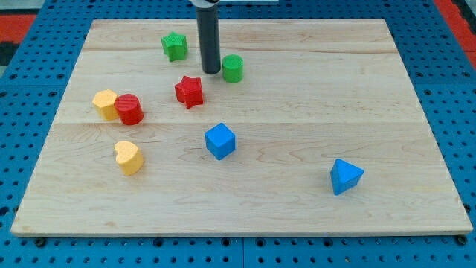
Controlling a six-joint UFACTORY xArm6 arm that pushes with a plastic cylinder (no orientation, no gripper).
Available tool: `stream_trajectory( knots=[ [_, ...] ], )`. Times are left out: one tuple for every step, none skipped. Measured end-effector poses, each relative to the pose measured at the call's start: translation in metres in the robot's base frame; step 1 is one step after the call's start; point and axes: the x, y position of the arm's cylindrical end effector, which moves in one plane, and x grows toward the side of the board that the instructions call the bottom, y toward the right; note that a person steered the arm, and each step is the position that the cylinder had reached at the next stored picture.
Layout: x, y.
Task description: Push the red star into red circle
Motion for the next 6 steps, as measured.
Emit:
stream_trajectory(
  knots=[
    [0.040, -0.028],
    [0.067, -0.055],
    [0.051, -0.021],
    [0.051, 0.006],
    [0.060, 0.020],
    [0.091, 0.000]
  ],
)
